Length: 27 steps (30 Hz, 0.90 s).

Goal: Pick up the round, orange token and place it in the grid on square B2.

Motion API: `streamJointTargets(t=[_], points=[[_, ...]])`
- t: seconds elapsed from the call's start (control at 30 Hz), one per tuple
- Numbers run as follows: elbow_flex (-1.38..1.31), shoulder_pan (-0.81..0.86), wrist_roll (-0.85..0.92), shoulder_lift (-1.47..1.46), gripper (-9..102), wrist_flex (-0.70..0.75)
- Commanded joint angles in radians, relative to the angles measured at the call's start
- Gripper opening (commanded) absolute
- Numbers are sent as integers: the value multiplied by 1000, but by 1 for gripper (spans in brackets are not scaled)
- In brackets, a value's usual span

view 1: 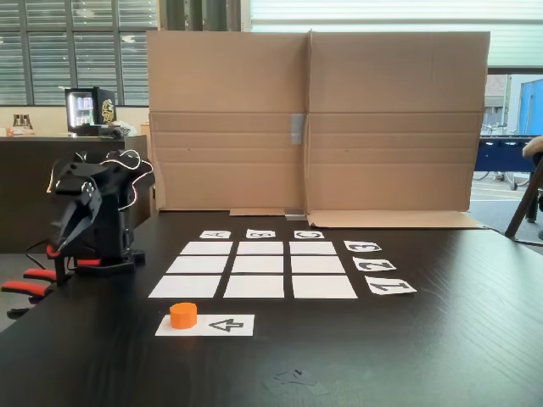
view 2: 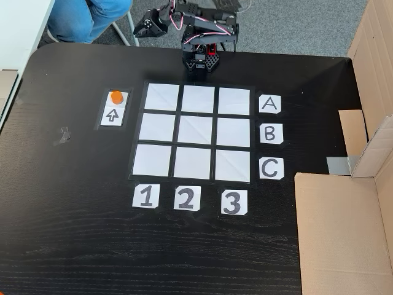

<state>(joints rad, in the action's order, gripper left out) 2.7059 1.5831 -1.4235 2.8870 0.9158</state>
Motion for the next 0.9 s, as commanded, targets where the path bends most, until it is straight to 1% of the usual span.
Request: streamJointTargets(t=[0.0,0.13,0.27,0.4,0.5,0.73,0.83,0.87], points=[[-160,-21,6,-87,2,81],[-351,-57,2,-230,4,206],[-571,-80,-12,-394,9,321],[-778,-95,-40,-555,23,393],[-902,-104,-37,-663,38,430],[-1164,-141,25,-884,56,486],[-1292,-164,63,-985,59,512],[-1347,-169,81,-1023,61,543]])
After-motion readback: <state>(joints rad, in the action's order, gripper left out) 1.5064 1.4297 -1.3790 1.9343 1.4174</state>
